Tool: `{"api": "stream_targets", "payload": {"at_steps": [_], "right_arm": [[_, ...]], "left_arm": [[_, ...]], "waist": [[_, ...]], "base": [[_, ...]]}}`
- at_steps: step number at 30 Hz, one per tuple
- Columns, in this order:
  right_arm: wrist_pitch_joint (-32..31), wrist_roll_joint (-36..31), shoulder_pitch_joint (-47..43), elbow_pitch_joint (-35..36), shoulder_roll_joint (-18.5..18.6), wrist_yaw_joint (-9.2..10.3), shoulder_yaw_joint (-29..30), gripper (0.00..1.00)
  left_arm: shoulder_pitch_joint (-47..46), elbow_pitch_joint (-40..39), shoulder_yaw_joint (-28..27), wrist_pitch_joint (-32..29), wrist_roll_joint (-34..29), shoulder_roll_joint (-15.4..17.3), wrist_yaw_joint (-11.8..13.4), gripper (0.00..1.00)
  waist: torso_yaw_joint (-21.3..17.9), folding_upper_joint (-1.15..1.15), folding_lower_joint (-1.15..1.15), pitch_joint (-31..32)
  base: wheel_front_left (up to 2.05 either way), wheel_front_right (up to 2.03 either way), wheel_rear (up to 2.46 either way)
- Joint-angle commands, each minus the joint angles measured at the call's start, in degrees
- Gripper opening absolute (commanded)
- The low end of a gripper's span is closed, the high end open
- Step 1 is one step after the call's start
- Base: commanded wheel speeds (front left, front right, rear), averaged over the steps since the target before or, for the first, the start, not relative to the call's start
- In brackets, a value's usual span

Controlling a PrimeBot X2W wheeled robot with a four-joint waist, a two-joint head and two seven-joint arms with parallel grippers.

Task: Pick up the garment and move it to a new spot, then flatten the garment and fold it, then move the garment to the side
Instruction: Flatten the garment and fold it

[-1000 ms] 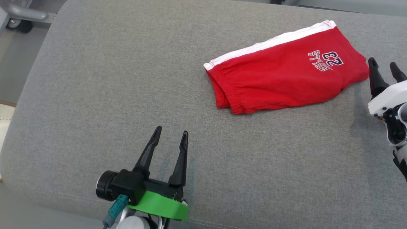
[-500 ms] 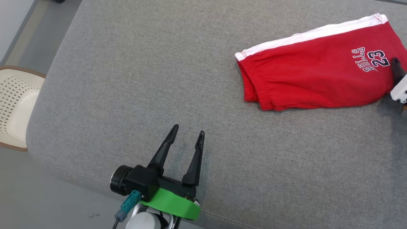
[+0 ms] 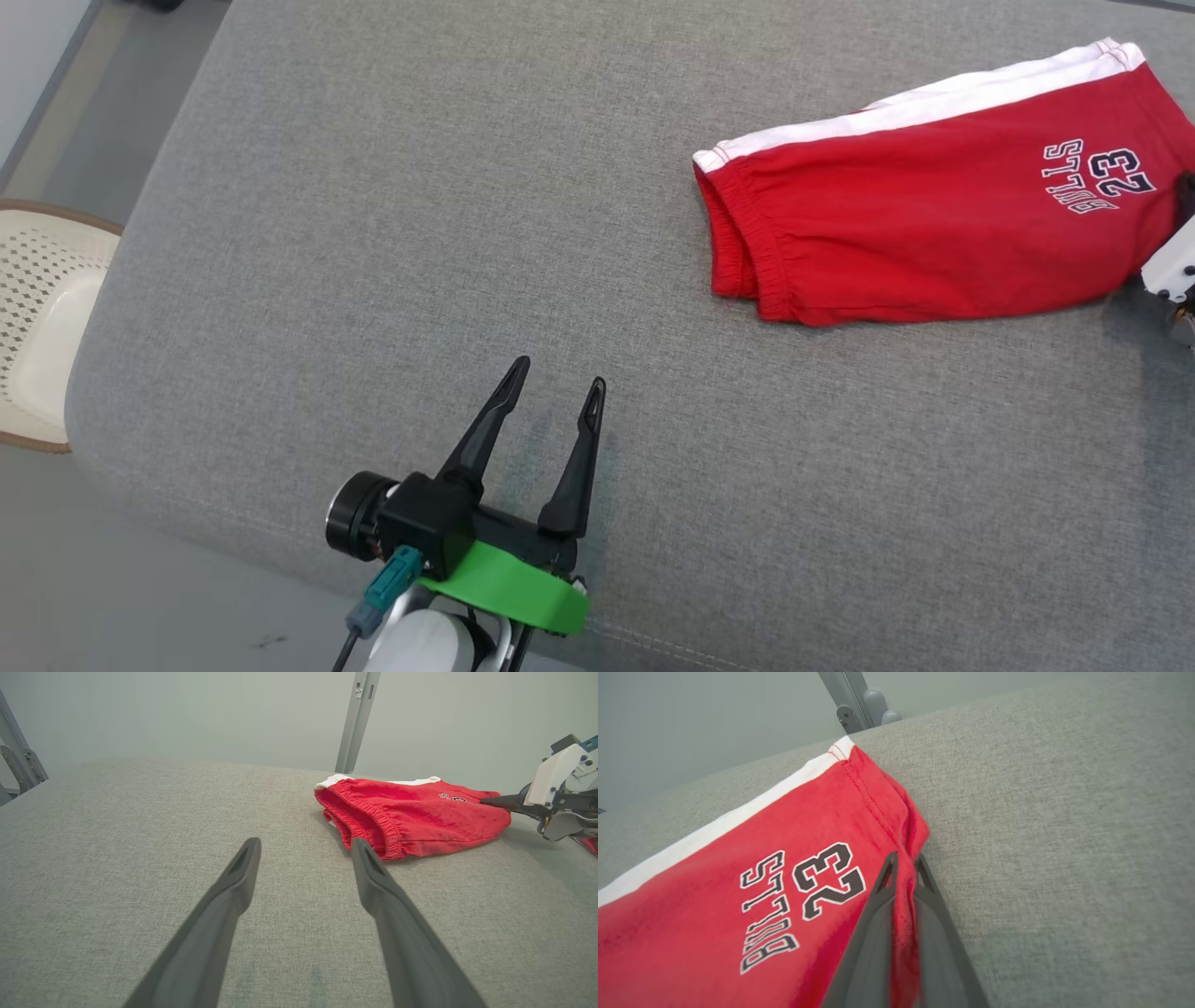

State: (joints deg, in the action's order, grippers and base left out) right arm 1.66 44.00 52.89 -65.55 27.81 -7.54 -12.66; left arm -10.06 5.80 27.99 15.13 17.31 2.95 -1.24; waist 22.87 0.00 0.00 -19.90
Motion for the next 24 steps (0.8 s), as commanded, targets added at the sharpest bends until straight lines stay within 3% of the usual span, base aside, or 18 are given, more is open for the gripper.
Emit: {"api": "stream_targets", "payload": {"at_steps": [1,13,24], "right_arm": [[1.3,0.6,-1.3,0.5,-0.1,0.11,-0.4,0.0],[5.1,5.4,-8.6,5.6,-0.7,0.11,-2.5,0.0],[4.2,8.1,-14.0,8.0,-0.1,0.11,-4.4,0.0]], "left_arm": [[-0.2,0.2,-0.2,0.0,-0.6,0.0,-0.1,1.0],[1.6,0.5,-2.0,0.0,-1.9,0.0,0.3,1.0],[3.0,-0.2,-4.1,0.0,-2.5,0.0,0.7,1.0]], "waist": [[-0.9,0.0,0.0,0.7],[-7.5,0.0,0.0,4.8],[-12.7,0.0,0.0,7.5]], "base": [[0.0,0.0,0.0],[0.0,0.0,0.0],[0.0,0.0,0.0]]}}
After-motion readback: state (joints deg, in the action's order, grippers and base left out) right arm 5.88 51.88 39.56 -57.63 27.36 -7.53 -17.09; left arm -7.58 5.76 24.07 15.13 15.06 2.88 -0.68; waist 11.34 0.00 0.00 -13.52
